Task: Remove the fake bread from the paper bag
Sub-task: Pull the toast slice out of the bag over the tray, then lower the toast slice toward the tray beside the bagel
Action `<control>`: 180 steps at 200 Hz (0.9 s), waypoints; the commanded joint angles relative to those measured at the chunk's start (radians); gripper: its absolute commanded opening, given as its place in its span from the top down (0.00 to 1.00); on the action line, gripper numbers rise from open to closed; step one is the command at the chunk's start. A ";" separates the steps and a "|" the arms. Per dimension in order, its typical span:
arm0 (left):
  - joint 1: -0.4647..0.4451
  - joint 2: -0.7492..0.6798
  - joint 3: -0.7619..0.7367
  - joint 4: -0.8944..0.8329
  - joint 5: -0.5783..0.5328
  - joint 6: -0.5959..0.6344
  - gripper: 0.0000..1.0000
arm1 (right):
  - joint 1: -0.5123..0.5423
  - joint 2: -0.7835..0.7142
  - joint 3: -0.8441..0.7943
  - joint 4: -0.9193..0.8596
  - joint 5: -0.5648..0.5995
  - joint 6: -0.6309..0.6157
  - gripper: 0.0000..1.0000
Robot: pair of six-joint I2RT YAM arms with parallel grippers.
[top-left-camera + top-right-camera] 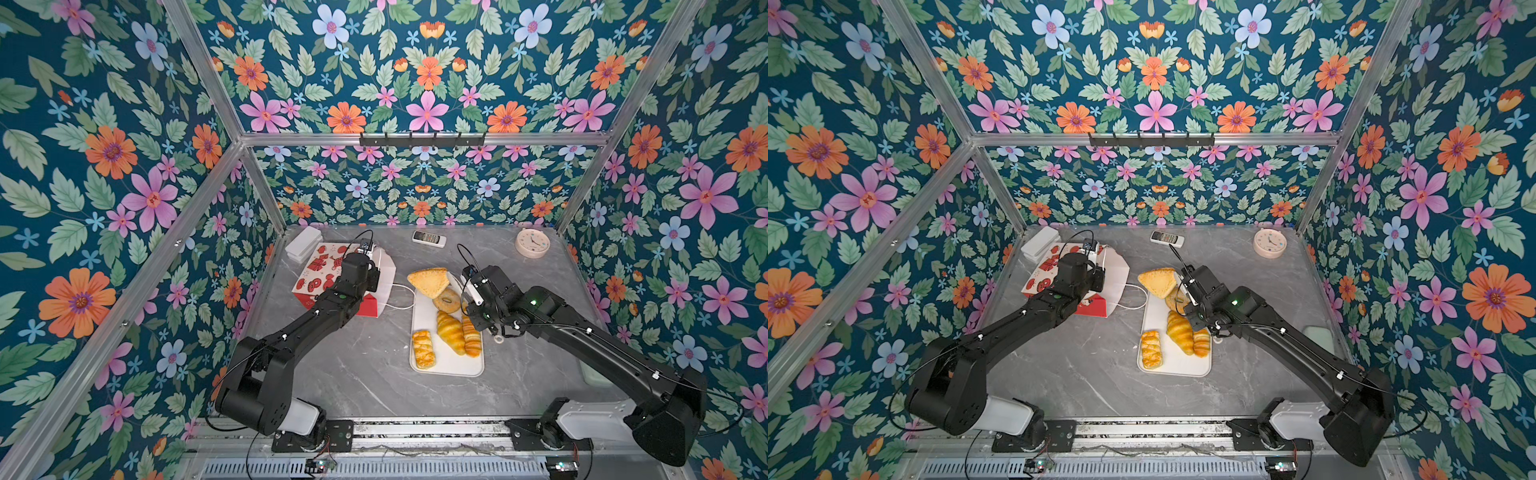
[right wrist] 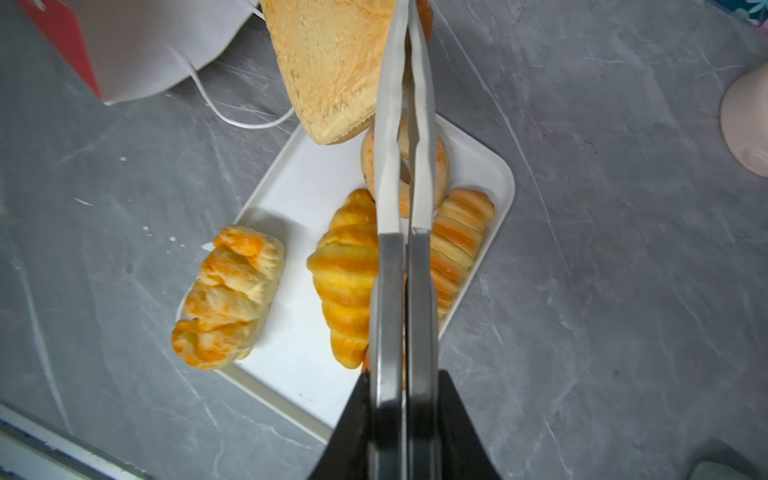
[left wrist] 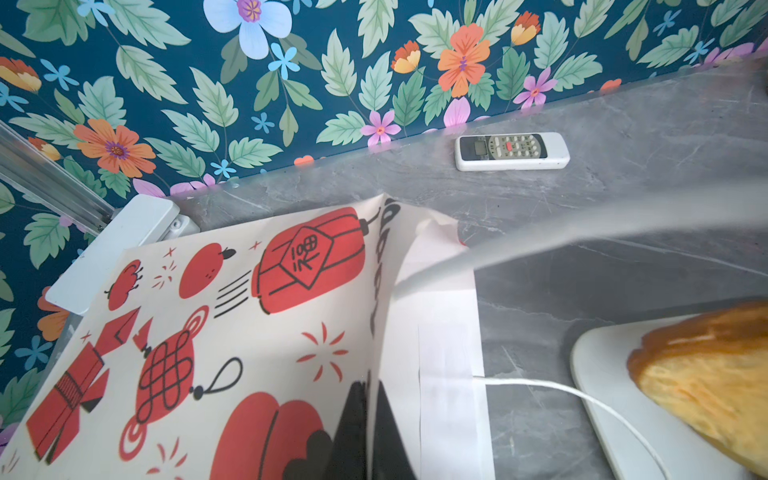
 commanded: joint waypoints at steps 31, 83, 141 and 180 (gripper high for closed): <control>0.008 -0.041 -0.033 0.017 -0.026 -0.013 1.00 | -0.001 0.033 -0.026 0.054 0.068 -0.046 0.96; 0.018 -0.074 -0.069 0.025 -0.028 -0.018 1.00 | 0.000 0.084 0.006 0.084 0.076 -0.052 0.96; 0.023 -0.087 -0.096 0.055 -0.018 -0.028 1.00 | 0.005 0.114 -0.021 0.102 0.070 -0.047 0.96; 0.025 -0.092 -0.108 0.072 -0.009 -0.034 1.00 | 0.049 0.135 -0.049 0.101 0.116 -0.048 0.95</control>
